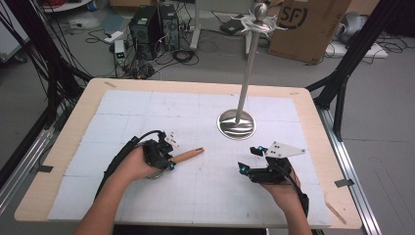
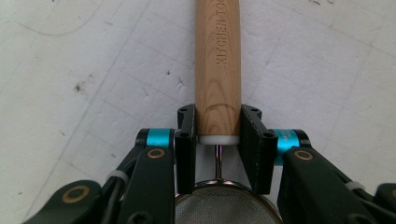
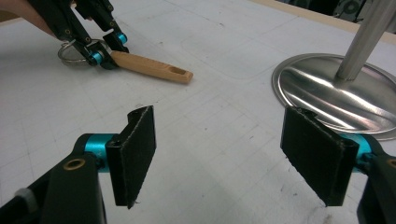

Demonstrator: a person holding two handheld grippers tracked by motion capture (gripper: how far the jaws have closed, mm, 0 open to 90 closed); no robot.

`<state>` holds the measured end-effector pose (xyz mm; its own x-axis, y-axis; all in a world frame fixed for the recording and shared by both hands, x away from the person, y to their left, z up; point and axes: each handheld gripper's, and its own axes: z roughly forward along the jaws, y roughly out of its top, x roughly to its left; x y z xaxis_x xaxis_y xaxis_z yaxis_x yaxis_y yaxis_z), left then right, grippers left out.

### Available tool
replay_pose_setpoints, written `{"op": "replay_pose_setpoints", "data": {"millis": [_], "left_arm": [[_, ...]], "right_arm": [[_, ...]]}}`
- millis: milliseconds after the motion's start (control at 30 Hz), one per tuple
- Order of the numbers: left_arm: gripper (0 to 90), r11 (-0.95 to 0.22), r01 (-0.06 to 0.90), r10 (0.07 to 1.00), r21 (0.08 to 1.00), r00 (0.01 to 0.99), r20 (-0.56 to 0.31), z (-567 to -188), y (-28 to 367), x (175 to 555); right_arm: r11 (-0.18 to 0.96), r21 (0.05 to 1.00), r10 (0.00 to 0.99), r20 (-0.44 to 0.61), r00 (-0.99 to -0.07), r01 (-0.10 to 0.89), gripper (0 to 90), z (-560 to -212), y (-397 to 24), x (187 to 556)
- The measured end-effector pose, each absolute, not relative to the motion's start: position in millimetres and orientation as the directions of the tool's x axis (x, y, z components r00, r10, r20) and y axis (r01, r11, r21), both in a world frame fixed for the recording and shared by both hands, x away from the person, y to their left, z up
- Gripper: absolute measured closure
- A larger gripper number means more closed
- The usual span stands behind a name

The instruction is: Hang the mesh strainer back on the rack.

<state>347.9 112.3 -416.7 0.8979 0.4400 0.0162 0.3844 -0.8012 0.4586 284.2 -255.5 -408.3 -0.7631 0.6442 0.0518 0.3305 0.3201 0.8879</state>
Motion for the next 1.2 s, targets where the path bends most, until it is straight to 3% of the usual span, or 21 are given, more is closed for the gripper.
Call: {"op": "replay_pose_setpoints", "data": {"millis": [367, 733, 900, 1200], "left_arm": [[67.5, -0.799, 0.411, 0.432, 0.440, 0.900, -0.057, -416.8, 114.4, 358.5], [69.3, -0.818, 0.392, 0.425, 0.421, 0.905, -0.018, -414.7, 110.0, 355.7], [69.4, -0.791, 0.380, 0.412, 0.480, 0.910, -0.041, -406.3, 115.6, 352.8], [69.3, -0.691, 0.309, 0.402, 0.653, 0.916, -0.008, -377.3, 122.7, 340.1]], "right_arm": [[0.330, 0.886, 0.642, 0.043, -0.766, 0.326, 25.9, -409.9, -252.7, 285.3], [0.327, 0.888, 0.642, 0.043, -0.766, 0.324, 25.9, -409.1, -253.8, 285.1], [0.322, 0.886, 0.645, 0.052, -0.762, 0.333, 25.9, -409.5, -255.0, 285.0], [0.324, 0.888, 0.643, 0.047, -0.765, 0.327, 25.9, -409.6, -254.7, 285.0]]}}
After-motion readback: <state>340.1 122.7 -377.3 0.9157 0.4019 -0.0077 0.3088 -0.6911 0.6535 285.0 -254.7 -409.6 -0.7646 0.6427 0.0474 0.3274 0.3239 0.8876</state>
